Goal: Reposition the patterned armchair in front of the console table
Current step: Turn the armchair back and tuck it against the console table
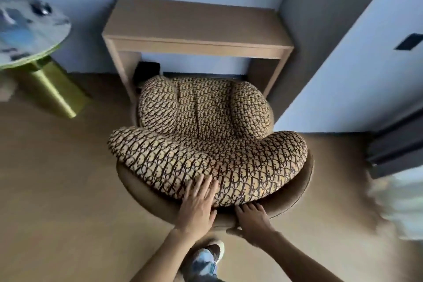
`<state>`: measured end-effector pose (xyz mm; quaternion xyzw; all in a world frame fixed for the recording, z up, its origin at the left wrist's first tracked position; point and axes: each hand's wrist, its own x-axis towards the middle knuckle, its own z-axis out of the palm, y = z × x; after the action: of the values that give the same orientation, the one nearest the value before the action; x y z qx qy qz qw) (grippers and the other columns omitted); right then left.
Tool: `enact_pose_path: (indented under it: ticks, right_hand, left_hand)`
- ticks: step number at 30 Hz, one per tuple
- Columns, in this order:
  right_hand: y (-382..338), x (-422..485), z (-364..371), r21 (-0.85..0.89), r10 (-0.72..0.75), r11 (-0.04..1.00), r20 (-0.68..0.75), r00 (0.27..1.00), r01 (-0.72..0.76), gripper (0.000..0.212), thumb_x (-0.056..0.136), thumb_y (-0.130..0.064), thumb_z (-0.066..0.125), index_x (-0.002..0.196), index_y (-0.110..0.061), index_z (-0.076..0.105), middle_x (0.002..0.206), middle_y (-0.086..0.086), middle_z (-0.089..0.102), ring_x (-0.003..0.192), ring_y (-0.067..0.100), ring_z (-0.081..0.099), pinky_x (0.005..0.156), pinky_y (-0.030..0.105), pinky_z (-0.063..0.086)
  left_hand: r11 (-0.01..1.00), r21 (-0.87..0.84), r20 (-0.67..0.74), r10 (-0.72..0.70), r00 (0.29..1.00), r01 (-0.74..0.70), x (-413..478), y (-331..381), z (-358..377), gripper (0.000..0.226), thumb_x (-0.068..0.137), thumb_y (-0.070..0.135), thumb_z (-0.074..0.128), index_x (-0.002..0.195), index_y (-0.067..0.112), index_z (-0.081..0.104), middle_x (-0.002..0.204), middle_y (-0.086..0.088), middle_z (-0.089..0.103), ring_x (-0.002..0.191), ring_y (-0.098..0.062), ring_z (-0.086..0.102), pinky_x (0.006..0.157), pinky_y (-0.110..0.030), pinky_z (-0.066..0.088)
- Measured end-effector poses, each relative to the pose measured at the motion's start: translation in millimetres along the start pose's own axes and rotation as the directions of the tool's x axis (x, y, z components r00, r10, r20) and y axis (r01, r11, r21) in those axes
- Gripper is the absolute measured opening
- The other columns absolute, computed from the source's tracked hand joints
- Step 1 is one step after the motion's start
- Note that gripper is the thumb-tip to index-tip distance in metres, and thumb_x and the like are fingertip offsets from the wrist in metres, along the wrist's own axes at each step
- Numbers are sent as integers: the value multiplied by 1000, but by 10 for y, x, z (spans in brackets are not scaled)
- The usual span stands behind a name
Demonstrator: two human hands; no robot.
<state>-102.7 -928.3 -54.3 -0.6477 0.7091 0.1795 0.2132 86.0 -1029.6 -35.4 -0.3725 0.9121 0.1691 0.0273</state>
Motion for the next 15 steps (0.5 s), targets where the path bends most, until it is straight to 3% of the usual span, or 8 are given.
enact_pose_path:
  ticks: [2, 4, 7, 11, 15]
  right_hand:
    - [-116, -9, 21, -9, 19, 1000, -56, 998, -19, 88, 84, -82, 40, 143, -17, 43, 138, 8, 58, 128, 32, 52, 109, 45, 33]
    - [-216, -35, 45, 19, -14, 1000, -102, 995, 16, 82, 87, -81, 37, 139, -18, 46, 135, 7, 60, 126, 31, 54, 106, 45, 36]
    - [-159, -66, 88, 120, -80, 988, -171, 982, 101, 72, 92, -77, 32, 136, -24, 51, 135, 1, 62, 127, 26, 55, 107, 41, 37]
    - [306, -155, 206, 121, -63, 988, -209, 976, 90, 76, 87, -83, 34, 142, -32, 50, 142, -10, 59, 135, 15, 50, 116, 38, 27]
    - [675, -148, 297, 45, -22, 998, -263, 965, 35, 100, 71, -99, 20, 140, -35, 53, 139, -14, 60, 134, 12, 48, 120, 39, 22]
  left_hand:
    - [997, -63, -58, -42, 997, 39, -265, 73, 72, 75, 90, 39, 53, 157, 25, 22, 168, 1, 10, 155, -24, 4, 125, -48, 8]
    - [995, -90, -120, -48, 992, 38, -486, 107, 186, 62, 89, 32, 54, 148, 23, 41, 160, -1, 31, 149, -26, 26, 121, -45, 21]
    - [997, -27, -153, -73, 986, 70, -672, 14, 356, 58, 84, 50, 56, 136, 24, 55, 134, -1, 53, 126, -26, 52, 117, -47, 29]
    - [980, 141, -23, -141, 990, 143, -669, -151, 418, 82, 76, 77, 47, 143, 30, 45, 139, 0, 54, 132, -28, 44, 122, -51, 14]
    - [963, 158, 44, -230, 972, 221, -516, -248, 371, 82, 77, 87, 26, 141, 39, 40, 138, 1, 51, 132, -30, 39, 120, -54, 7]
